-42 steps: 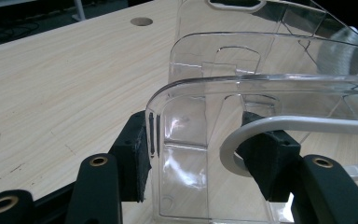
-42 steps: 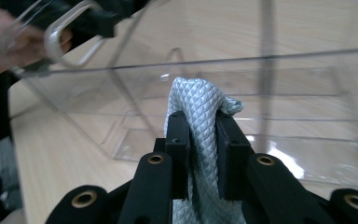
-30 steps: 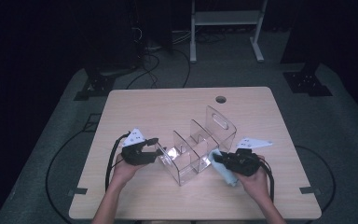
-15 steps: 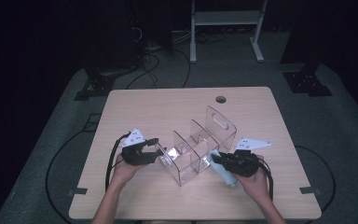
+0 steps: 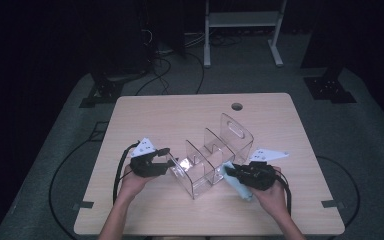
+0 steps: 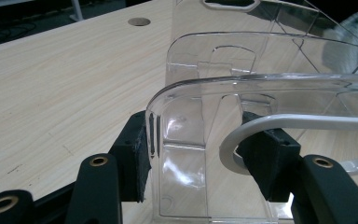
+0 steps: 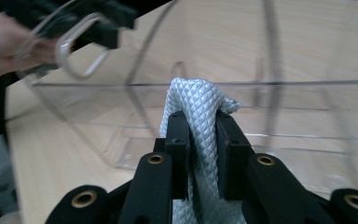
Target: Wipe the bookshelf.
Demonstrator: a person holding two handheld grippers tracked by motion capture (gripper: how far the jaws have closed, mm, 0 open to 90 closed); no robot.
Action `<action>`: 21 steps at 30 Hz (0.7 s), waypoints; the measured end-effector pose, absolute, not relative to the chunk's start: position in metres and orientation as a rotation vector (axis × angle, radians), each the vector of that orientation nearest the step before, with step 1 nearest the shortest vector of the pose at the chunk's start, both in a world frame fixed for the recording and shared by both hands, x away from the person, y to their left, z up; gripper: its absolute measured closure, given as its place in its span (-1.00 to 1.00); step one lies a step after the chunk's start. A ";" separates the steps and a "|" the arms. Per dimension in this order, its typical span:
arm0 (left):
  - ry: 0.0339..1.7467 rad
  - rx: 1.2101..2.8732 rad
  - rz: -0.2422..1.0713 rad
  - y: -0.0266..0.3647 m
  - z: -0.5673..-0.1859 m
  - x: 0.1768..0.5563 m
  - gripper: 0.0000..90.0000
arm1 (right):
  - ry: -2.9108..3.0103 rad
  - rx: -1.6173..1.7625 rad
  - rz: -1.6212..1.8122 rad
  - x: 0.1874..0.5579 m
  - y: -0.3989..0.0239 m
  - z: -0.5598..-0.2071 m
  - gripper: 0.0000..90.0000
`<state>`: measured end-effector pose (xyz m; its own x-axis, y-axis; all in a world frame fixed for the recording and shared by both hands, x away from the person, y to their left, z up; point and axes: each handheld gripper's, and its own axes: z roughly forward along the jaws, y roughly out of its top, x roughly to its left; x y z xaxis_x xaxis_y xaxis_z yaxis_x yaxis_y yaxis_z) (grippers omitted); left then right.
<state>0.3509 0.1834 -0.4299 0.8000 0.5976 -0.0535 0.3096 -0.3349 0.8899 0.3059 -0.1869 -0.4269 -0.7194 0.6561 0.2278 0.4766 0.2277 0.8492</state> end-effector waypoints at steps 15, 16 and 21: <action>0.682 1.944 0.349 0.183 -0.430 0.350 0.01 | 2.330 1.082 1.536 0.300 -0.177 -0.427 0.71; 0.683 1.944 0.350 0.183 -0.430 0.351 0.01 | 2.343 1.065 1.529 0.298 -0.173 -0.427 0.71; 0.685 1.946 0.348 0.183 -0.429 0.350 0.01 | 2.382 1.014 1.534 0.295 -0.166 -0.427 0.71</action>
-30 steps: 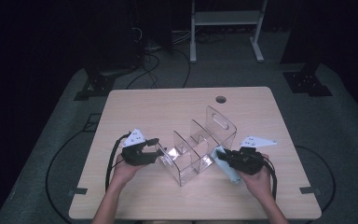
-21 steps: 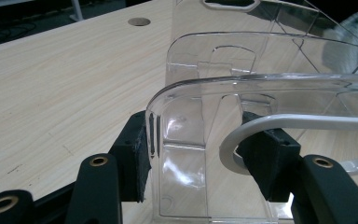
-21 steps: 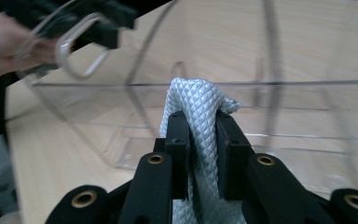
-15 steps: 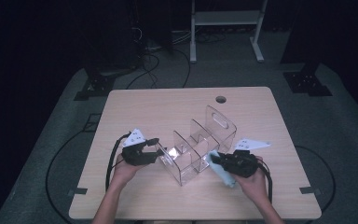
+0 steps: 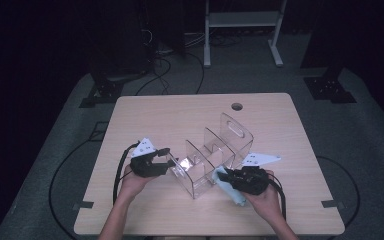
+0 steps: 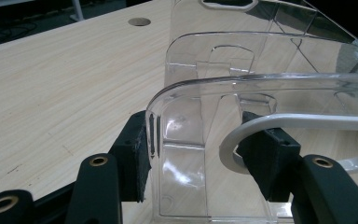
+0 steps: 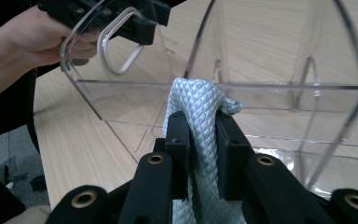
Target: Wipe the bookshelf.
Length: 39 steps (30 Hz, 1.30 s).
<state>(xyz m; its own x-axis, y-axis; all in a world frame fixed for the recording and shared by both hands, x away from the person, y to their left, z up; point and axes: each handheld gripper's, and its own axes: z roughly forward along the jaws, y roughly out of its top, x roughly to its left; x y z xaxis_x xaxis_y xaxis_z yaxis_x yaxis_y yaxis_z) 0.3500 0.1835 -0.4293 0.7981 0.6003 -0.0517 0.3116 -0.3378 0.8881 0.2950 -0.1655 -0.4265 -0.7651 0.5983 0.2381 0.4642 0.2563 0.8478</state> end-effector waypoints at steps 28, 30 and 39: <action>0.696 1.940 0.353 0.181 -0.430 0.351 0.01 | 2.412 0.989 1.579 0.283 -0.147 -0.419 0.71; 0.699 1.940 0.354 0.181 -0.430 0.351 0.01 | 2.426 0.973 1.583 0.280 -0.140 -0.419 0.71; 0.693 1.942 0.349 0.182 -0.429 0.350 0.01 | 2.434 0.947 1.582 0.279 -0.139 -0.419 0.71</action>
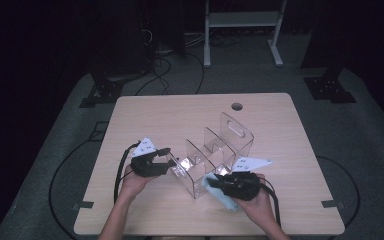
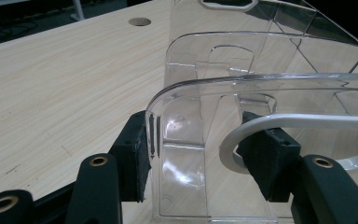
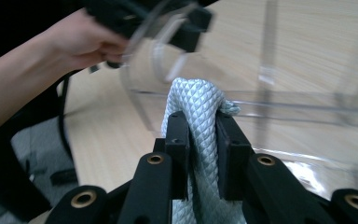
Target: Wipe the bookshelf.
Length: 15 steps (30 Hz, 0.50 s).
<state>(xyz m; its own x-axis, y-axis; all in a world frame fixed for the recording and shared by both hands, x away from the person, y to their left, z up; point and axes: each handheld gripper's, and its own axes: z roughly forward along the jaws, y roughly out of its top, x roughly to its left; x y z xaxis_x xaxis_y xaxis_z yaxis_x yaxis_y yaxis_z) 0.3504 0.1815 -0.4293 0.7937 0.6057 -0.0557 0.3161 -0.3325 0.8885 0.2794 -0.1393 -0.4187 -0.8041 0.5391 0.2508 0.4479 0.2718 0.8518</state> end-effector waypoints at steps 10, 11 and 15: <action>0.697 1.943 0.352 0.182 -0.429 0.350 0.01 | 2.509 0.848 1.571 0.266 -0.108 -0.423 0.71; 0.699 1.941 0.346 0.182 -0.429 0.350 0.01 | 2.514 0.845 1.573 0.267 -0.110 -0.424 0.71; 0.696 1.941 0.347 0.182 -0.429 0.351 0.01 | 2.473 0.946 1.563 0.280 -0.135 -0.431 0.71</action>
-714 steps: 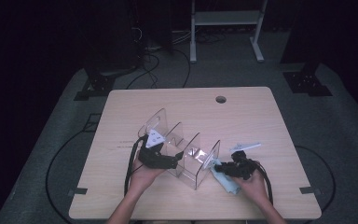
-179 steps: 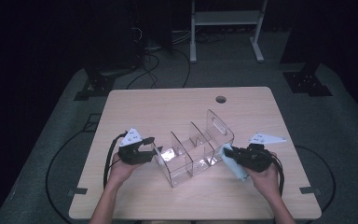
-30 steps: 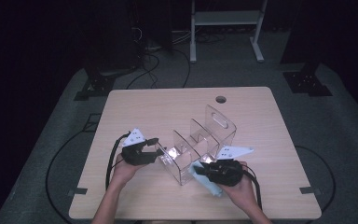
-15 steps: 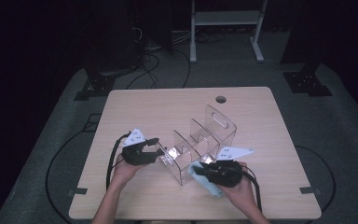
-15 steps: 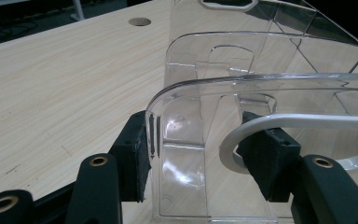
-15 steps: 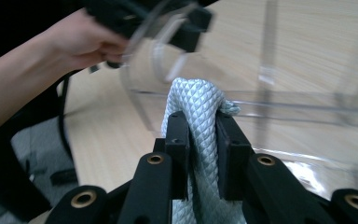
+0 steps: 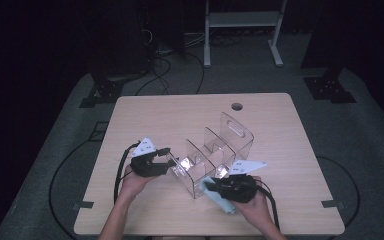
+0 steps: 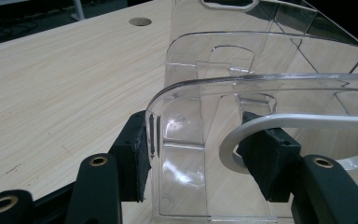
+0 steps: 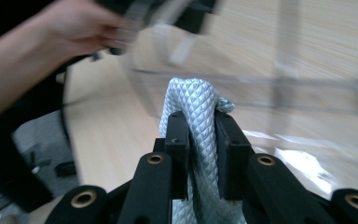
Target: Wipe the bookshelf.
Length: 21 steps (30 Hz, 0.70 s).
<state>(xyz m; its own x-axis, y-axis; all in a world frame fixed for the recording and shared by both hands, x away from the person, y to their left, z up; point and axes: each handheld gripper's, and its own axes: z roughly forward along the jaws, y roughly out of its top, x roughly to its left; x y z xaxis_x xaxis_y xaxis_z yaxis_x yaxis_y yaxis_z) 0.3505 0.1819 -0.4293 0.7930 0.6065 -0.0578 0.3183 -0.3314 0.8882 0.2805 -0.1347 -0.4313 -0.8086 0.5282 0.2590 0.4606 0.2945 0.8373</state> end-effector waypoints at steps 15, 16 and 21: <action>0.693 1.943 0.345 0.183 -0.429 0.351 0.01 | 2.496 0.991 1.540 0.285 -0.137 -0.443 0.71; 0.693 1.943 0.345 0.183 -0.429 0.351 0.01 | 2.473 1.020 1.537 0.288 -0.144 -0.443 0.71; 0.688 1.942 0.344 0.181 -0.430 0.350 0.01 | 2.417 1.120 1.550 0.297 -0.166 -0.442 0.71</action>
<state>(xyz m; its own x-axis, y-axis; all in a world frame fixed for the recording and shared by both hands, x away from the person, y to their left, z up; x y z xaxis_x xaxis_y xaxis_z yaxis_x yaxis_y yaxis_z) 0.3503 0.1808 -0.4295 0.7974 0.6008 -0.0576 0.3150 -0.3329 0.8888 0.2967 -0.1657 -0.4418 -0.7344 0.5994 0.3184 0.5394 0.2307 0.8098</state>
